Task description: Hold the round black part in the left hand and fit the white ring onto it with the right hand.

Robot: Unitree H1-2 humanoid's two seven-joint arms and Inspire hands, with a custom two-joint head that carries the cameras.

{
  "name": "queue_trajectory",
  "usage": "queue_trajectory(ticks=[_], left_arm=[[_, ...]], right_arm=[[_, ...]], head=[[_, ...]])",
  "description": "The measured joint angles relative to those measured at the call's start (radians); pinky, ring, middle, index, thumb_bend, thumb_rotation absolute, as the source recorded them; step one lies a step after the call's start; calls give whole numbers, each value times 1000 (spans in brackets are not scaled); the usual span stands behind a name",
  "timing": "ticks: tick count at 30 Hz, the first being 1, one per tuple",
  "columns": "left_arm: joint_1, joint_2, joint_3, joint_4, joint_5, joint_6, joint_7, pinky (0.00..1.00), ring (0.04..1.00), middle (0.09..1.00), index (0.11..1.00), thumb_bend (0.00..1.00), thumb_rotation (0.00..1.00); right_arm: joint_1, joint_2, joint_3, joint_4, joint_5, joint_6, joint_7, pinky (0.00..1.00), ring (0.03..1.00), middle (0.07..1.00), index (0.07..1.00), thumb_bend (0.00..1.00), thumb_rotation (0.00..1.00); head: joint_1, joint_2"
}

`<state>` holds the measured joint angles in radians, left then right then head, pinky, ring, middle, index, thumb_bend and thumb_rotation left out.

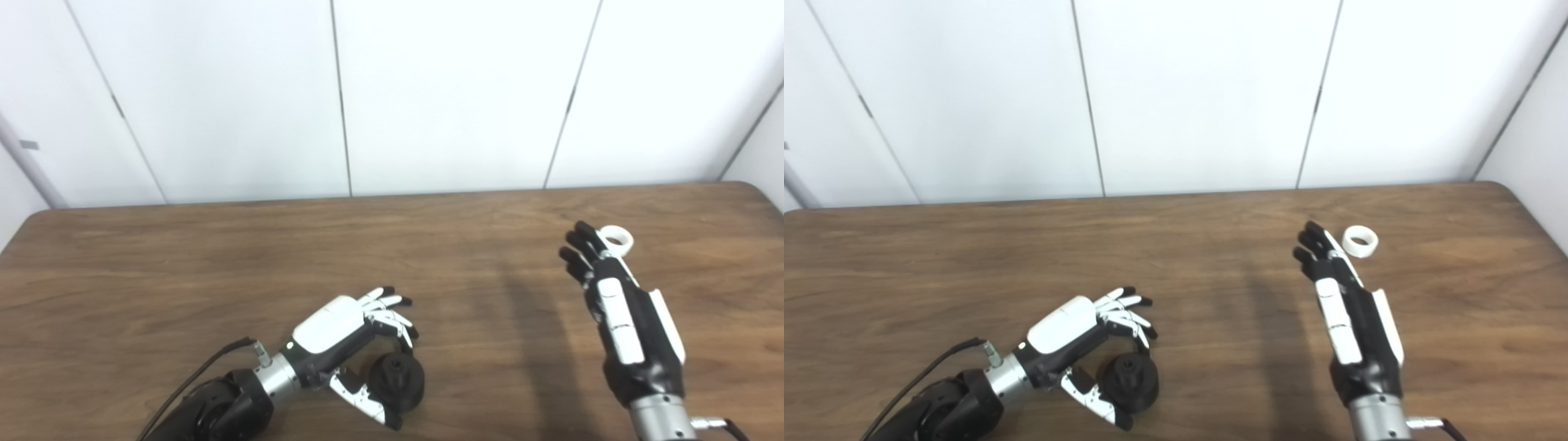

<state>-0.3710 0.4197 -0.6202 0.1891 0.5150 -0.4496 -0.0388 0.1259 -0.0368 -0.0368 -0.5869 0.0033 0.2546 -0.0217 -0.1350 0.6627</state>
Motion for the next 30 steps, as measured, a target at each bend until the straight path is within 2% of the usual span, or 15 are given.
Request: queue_trajectory(ticks=[1,8,15,20,30], left_arm=[[-11,0,-11,17,1,0,11,1000,933,736,481,524,51],[-72,15,-97,85,5,-6,110,1000,928,742,481,524,50],[-136,40,-189,146,51,-31,217,1000,936,748,482,523,48],[-146,40,-214,180,62,-31,276,1000,926,741,482,523,49],[-157,43,-249,206,63,-31,336,1000,925,747,482,524,49]], right_arm=[[0,2,3,0,-6,-1,-2,910,879,893,893,356,870],[0,4,4,-23,-42,-6,-12,863,864,887,883,404,860],[-2,5,2,-77,-43,19,-11,908,884,898,886,422,856],[-1,4,-7,-92,-42,35,-11,914,891,904,889,414,855],[-4,-9,-22,-119,-48,56,-7,887,877,894,881,424,855]], head=[[-23,5],[-49,21],[-75,28],[-75,28],[-109,31]])
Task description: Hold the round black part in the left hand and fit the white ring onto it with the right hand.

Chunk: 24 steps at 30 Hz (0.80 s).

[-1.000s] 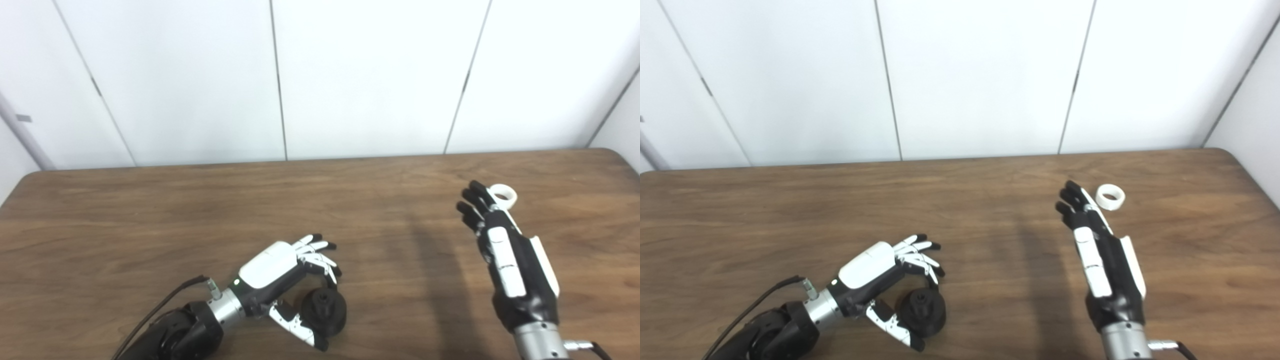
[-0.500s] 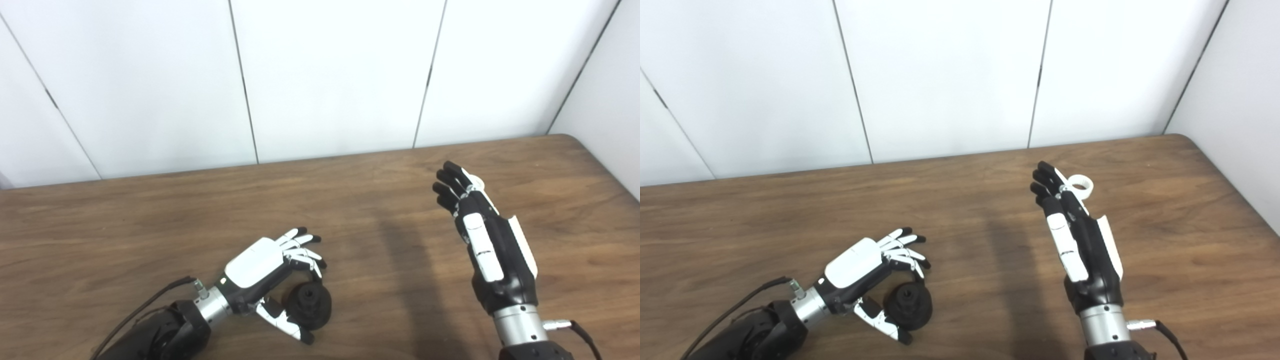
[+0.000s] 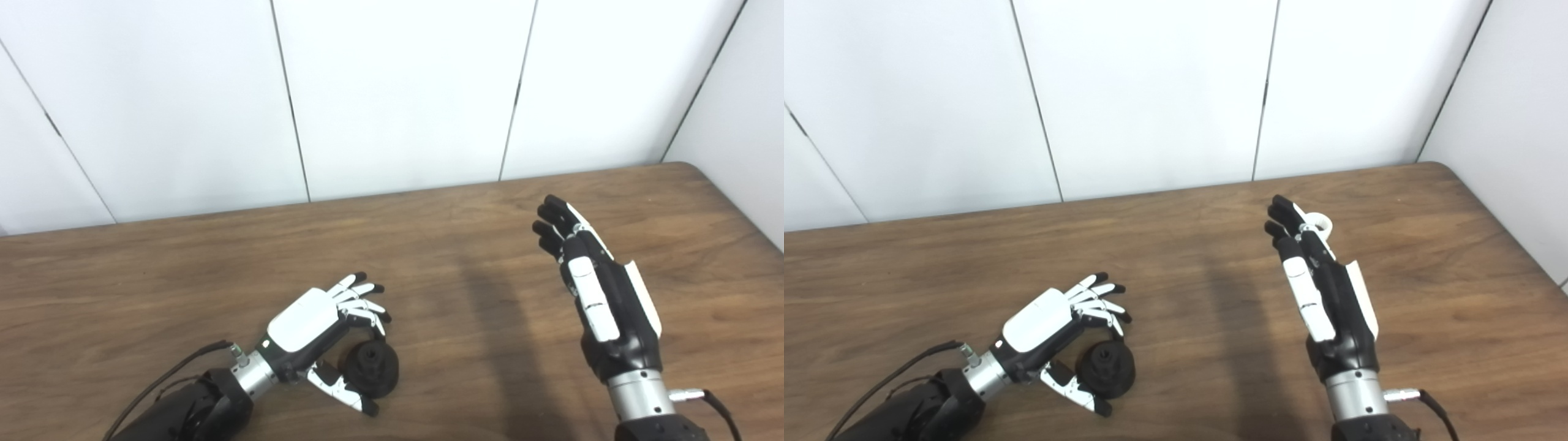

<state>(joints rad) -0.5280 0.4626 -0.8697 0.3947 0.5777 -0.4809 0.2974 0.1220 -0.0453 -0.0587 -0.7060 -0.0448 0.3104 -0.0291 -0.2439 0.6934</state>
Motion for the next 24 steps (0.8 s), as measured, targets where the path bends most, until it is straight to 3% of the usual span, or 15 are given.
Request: queue_trajectory(ticks=[5,8,14,20,21,24], left_arm=[[-2,1,-9,6,-3,0,9,1000,923,749,482,523,49],[-8,3,-22,13,-6,0,19,1000,930,758,482,523,49],[-13,4,-35,16,-6,0,32,1000,928,757,482,524,49],[-13,5,-38,14,-10,0,35,1000,928,757,483,524,50],[-13,6,-38,15,-14,0,36,1000,927,755,483,524,50],[-13,6,-42,16,-20,0,42,1000,918,749,482,524,50]], right_arm=[[-8,-27,-25,-16,-4,4,1,879,873,889,866,421,801],[-23,-57,-31,-19,-68,34,1,798,850,866,842,423,716],[-90,-131,-61,-13,-206,91,3,768,840,824,780,529,435],[-158,-314,-87,90,-316,110,56,747,820,813,759,658,249],[-173,-358,-86,104,-333,114,77,771,829,817,754,682,226],[-219,-429,-83,142,-359,115,117,768,830,827,755,738,199]], head=[[-17,-5],[-40,-9],[-64,-17],[-64,-17],[-101,-23],[-123,-28]])
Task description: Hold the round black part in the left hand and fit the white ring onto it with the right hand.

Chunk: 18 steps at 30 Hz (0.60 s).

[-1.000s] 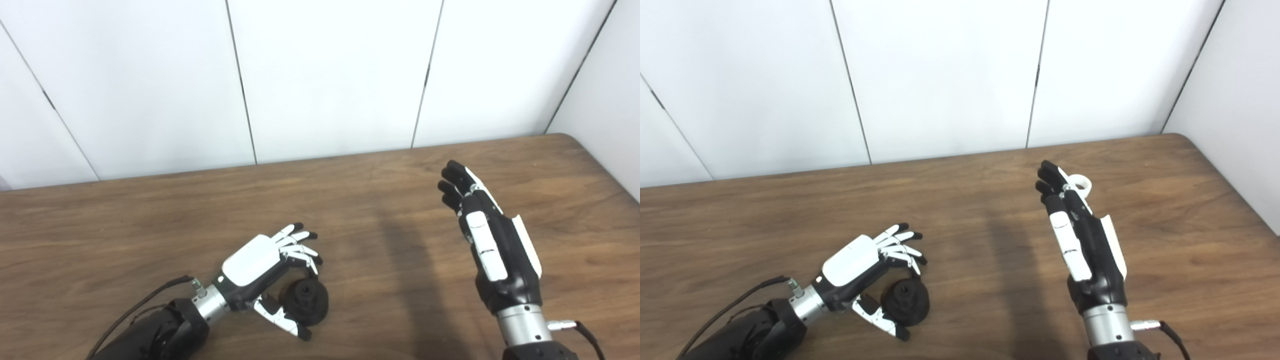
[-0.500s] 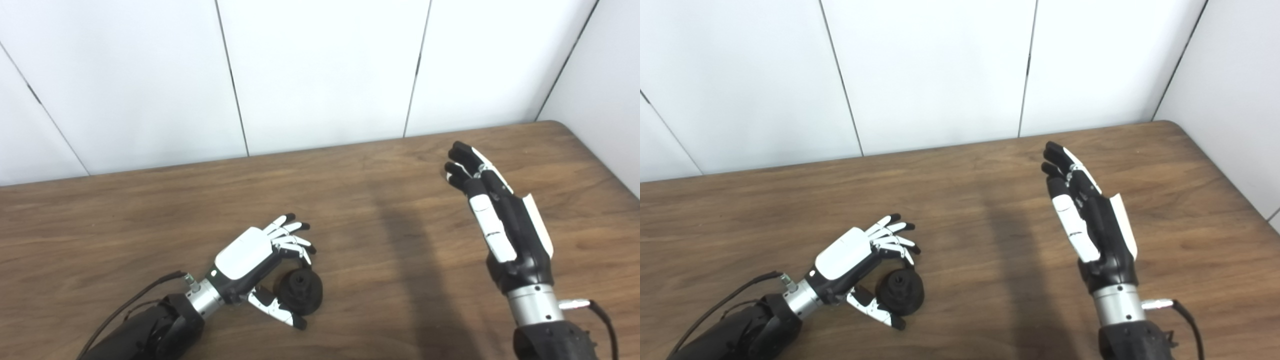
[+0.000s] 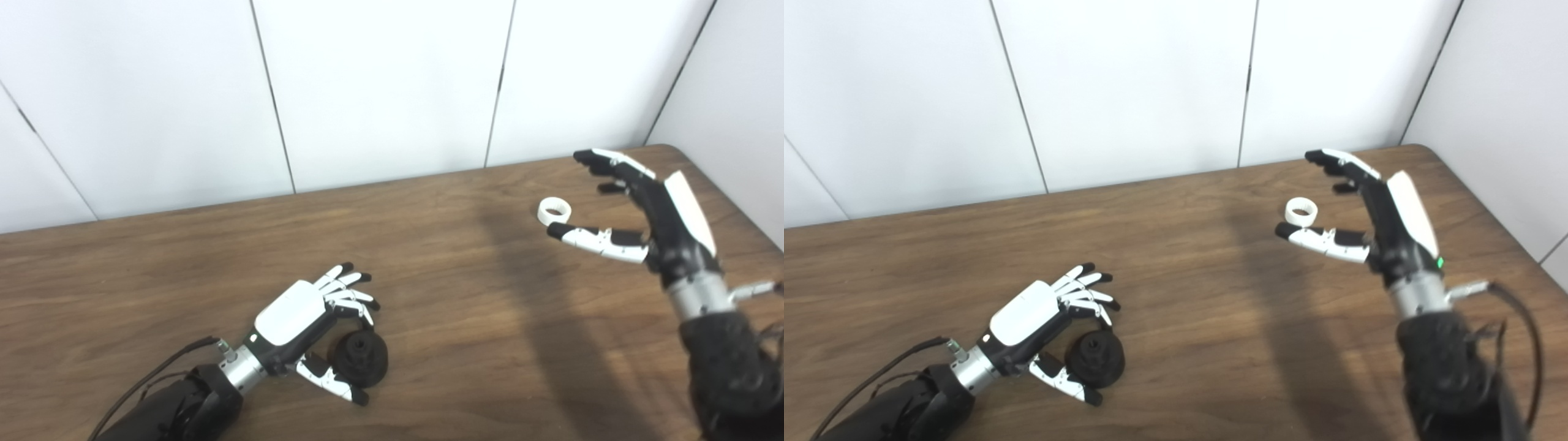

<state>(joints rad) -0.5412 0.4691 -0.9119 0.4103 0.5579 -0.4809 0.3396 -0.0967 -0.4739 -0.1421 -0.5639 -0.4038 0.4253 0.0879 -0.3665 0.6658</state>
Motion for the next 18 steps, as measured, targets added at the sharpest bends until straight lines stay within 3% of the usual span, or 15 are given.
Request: queue_trajectory(ticks=[10,18], left_arm=[[-6,4,-20,0,-9,1,15,1000,919,746,482,524,50],[-7,8,-26,-5,-16,1,15,1000,904,740,482,523,49]], right_arm=[[-147,-258,133,186,-133,-30,197,798,919,881,747,858,158],[-306,-311,273,364,-257,-108,279,818,903,852,723,884,115]], head=[[-29,-14],[-43,-21]])
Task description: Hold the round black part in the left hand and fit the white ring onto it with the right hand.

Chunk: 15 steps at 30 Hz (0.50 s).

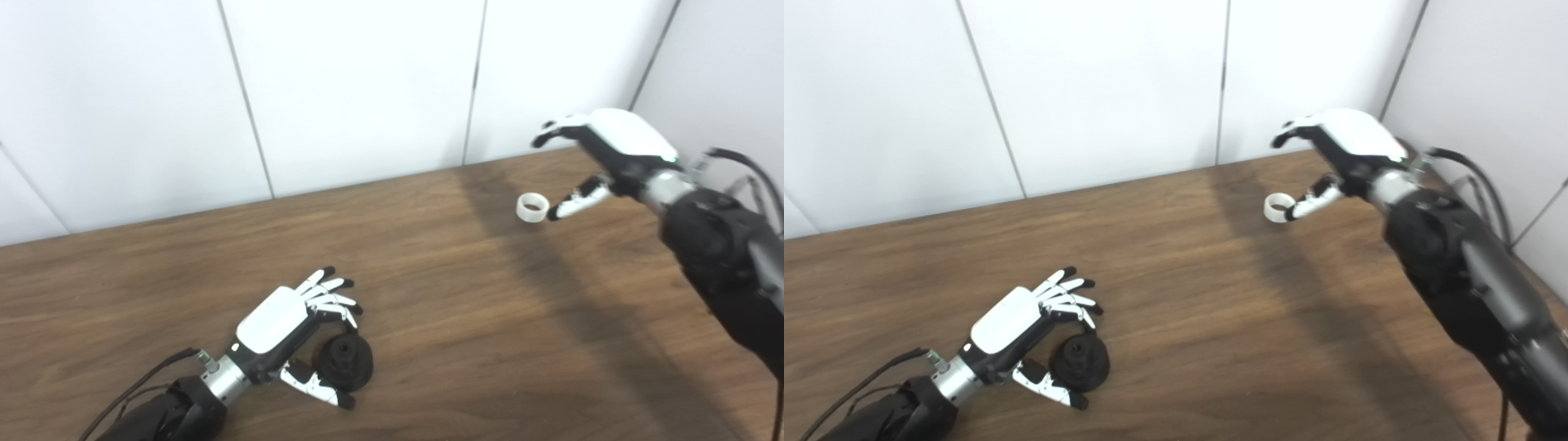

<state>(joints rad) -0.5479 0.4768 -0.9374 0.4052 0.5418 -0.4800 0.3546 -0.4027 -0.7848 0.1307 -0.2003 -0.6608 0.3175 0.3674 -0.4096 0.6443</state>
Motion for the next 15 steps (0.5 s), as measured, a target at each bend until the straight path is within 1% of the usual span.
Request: queue_trajectory(ticks=[2,4,6,7,8,11,13,15], left_arm=[[0,0,-1,-1,0,0,0,1000,900,738,482,523,49],[-1,1,-5,-1,0,0,5,997,893,734,482,523,49],[-3,2,-11,-1,0,0,11,994,890,731,482,523,48],[-4,3,-16,-1,-1,0,17,990,891,731,482,523,48],[-6,4,-20,-1,0,0,21,988,892,732,482,523,48],[-12,5,-35,2,0,1,36,970,888,729,482,523,48],[-16,6,-43,6,0,1,43,968,886,727,482,523,48],[-17,6,-44,7,-2,1,44,975,888,728,482,523,48]], right_arm=[[-24,0,27,33,-24,-31,8,803,893,843,720,891,123],[-56,0,59,96,-56,-74,16,798,888,839,719,895,137],[-70,0,70,126,-73,-92,18,804,893,843,722,887,137],[-81,0,82,159,-85,-106,19,816,900,850,727,873,140],[-91,0,91,184,-98,-115,20,823,905,854,730,862,146],[-116,1,118,253,-139,-131,24,839,909,859,733,849,151],[-134,9,137,302,-162,-142,21,843,912,859,739,856,140],[-146,21,144,347,-174,-157,19,845,916,862,743,866,134]], head=[[-12,-11],[-18,-15],[-21,-17],[-23,-21],[-28,-38],[-34,-69],[-34,-72],[-32,-78]])
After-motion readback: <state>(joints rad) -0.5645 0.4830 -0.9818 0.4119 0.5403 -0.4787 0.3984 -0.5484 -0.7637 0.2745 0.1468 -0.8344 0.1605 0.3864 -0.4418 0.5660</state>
